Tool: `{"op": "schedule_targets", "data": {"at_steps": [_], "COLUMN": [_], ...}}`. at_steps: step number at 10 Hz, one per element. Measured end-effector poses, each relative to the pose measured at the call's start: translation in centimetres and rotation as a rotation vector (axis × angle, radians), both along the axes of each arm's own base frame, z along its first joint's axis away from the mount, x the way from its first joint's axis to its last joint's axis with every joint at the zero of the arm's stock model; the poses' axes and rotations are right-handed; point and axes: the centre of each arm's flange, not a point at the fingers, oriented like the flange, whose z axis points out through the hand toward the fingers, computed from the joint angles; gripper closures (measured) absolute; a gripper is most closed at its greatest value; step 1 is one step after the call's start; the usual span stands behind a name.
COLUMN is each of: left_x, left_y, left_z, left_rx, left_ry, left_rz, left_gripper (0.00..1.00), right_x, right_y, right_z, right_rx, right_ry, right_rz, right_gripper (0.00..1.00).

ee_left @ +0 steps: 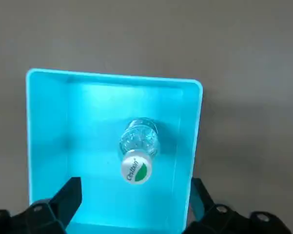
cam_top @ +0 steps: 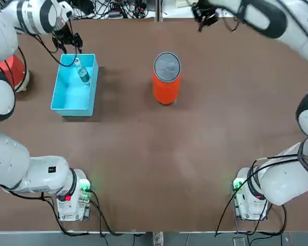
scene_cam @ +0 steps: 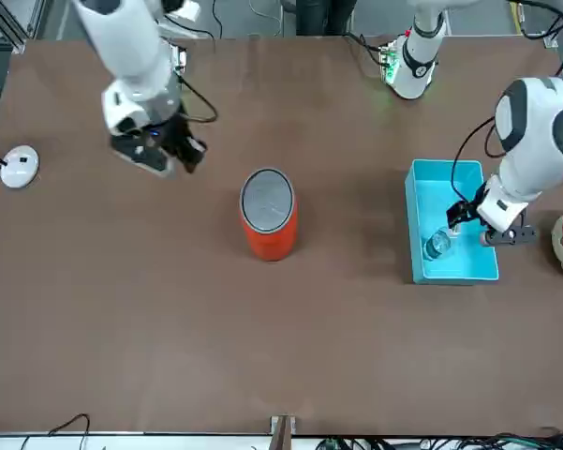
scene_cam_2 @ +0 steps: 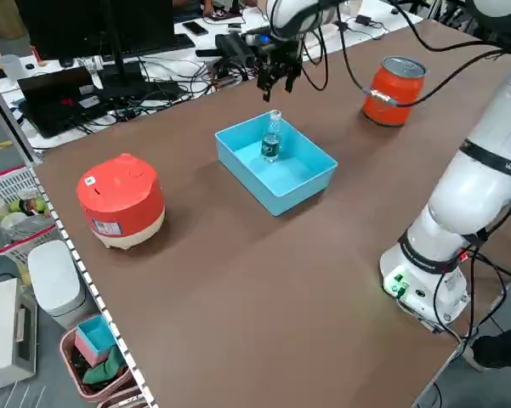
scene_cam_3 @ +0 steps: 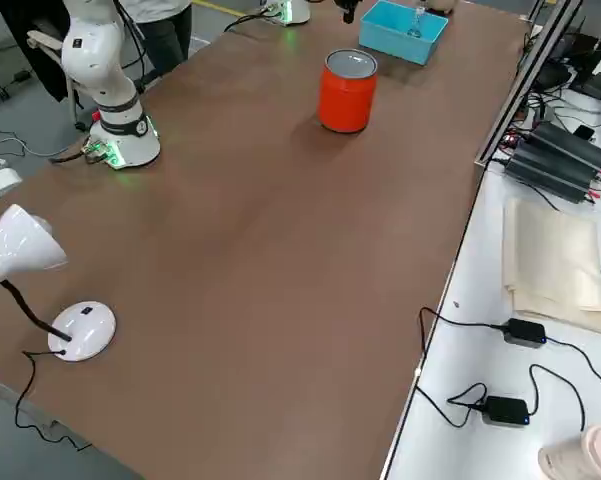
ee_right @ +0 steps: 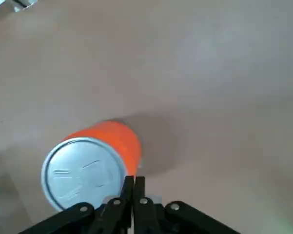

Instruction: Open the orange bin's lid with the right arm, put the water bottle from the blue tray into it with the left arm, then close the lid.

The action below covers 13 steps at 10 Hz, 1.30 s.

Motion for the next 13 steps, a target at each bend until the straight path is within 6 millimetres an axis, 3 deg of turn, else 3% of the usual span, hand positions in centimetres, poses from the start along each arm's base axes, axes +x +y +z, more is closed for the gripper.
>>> {"op": "schedule_targets", "data": {"at_steps": [3,4,5,6,7,8,10,13], "left_x": [-0.5,-0.3,-0.2,-0.2,-0.1,0.0,-0.1,0.1], "left_y": [0.1,0.2,0.2,0.2,0.3,0.3,0.5,1.3], "left_z": [-4.4,-5.4,-6.0,-6.1,-6.0,-5.8,-5.0,0.7], "left_rx": [-0.007,-0.008,-0.006,-0.002,0.0,0.0,0.003,0.014], "left_ry": [-0.014,-0.009,-0.007,-0.009,-0.011,-0.014,0.007,0.036], "left_rz": [0.001,0.002,-0.001,-0.006,-0.006,-0.006,-0.002,0.014], "left_gripper": [0.09,0.18,0.33,0.4,0.47,0.6,0.62,0.62], "right_x": [-1.3,-1.6,-1.7,-1.5,-1.3,-1.4,-1.0,-0.7], "right_y": [7.4,8.9,9.8,10.4,10.9,11.5,12.5,13.2], "right_z": [-6.0,-7.5,-8.7,-9.7,-10.5,-11.4,-13.6,-16.2], "right_rx": [0.016,0.017,0.021,0.028,0.031,0.028,0.03,0.022], "right_ry": [-0.008,-0.008,-0.014,-0.022,-0.029,-0.038,-0.053,-0.058], "right_rz": [-0.038,-0.035,-0.033,-0.036,-0.035,-0.034,-0.03,-0.022], "right_gripper": [0.95,0.95,0.95,0.94,0.94,0.94,0.94,0.94]}}
